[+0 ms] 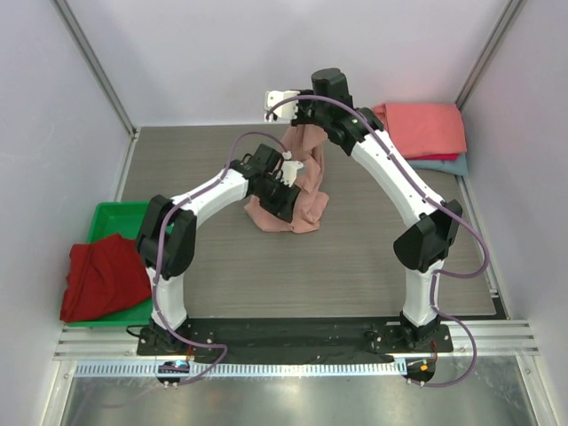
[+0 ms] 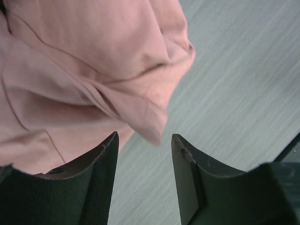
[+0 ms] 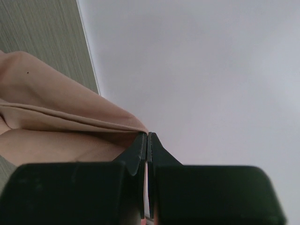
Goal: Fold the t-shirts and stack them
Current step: Flatten the tshirt out
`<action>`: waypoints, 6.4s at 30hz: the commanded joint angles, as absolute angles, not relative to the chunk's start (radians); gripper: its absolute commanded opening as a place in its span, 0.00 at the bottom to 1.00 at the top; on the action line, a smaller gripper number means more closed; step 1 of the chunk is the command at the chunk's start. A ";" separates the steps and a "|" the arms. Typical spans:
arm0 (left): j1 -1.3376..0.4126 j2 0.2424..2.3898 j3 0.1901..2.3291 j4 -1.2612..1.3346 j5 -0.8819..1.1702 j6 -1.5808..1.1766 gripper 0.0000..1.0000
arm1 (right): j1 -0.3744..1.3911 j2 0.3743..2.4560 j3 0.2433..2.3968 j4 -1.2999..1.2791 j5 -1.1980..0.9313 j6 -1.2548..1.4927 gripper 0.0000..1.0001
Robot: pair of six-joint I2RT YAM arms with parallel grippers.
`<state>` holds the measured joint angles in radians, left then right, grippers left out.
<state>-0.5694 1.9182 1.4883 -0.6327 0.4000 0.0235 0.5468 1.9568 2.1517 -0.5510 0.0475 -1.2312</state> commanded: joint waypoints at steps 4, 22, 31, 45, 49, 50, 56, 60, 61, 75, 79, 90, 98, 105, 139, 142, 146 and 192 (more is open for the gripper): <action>-0.595 2.023 1.583 -0.664 0.359 0.005 0.50 | 0.534 1.859 2.114 -0.494 0.064 -1.204 0.01; -0.457 1.479 1.595 -0.752 0.126 0.414 0.00 | 0.374 1.770 2.063 -0.391 0.118 -0.993 0.01; -0.443 1.511 1.820 -0.670 -0.035 0.485 0.00 | 0.367 1.612 1.868 -0.393 0.107 -0.969 0.01; -0.406 1.743 2.342 -0.551 -0.101 0.543 0.00 | 0.351 1.526 1.928 -0.391 0.110 -0.916 0.01; -0.407 1.735 2.381 -0.540 -0.121 0.561 0.00 | 0.344 1.490 1.911 -0.390 0.114 -0.907 0.01; -0.405 1.727 2.378 -0.535 -0.127 0.568 0.00 | 0.335 1.470 1.899 -0.390 0.110 -0.897 0.01; -0.407 1.654 2.321 -0.477 -0.186 0.632 0.00 | 0.299 1.401 1.807 -0.416 0.094 -0.799 0.01; -0.405 1.684 2.318 -0.410 -0.157 0.646 0.00 | 0.302 1.350 1.705 -0.543 -0.138 -0.637 0.01; -0.406 1.698 2.325 -0.373 -0.138 0.643 0.00 | 0.302 1.336 1.678 -0.551 -0.182 -0.559 0.01; -0.572 2.040 2.576 -0.282 -0.063 0.463 0.00 | 0.334 1.212 1.416 -0.634 -0.385 -0.434 0.01; -0.574 1.997 2.499 -0.337 -0.123 0.483 0.00 | 0.318 1.195 1.370 -0.630 -0.278 -0.466 0.01; -0.492 1.600 1.694 -0.430 -0.113 0.571 0.00 | 0.224 1.184 1.075 -0.535 -0.112 -0.561 0.01; -0.492 1.577 1.684 -0.495 -0.158 0.612 0.00 | 0.083 1.350 1.166 -0.514 -0.159 -0.554 0.01; -0.491 1.607 1.569 -0.479 -0.121 0.630 0.00 | 0.057 1.500 1.207 -0.439 -0.144 -0.558 0.01; -0.407 1.258 1.851 -0.499 -0.178 0.659 0.00 | -0.026 1.061 1.710 -0.713 -0.483 -0.339 0.01; -0.407 1.275 1.807 -0.460 -0.184 0.704 0.00 | -0.026 1.107 1.675 -0.706 -0.460 -0.334 0.01; -0.406 1.292 1.619 -0.384 -0.178 0.741 0.00 | -0.026 1.192 1.588 -0.689 -0.445 -0.394 0.01; -0.296 1.640 1.385 -0.499 -0.144 0.374 0.55 | 0.388 1.439 1.000 -0.834 -0.598 -1.252 0.46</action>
<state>-0.2996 1.6405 1.3842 -0.5137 -0.1455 0.3950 0.3634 1.4471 1.0080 -0.8196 -0.5858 -1.1294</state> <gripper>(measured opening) 0.555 0.463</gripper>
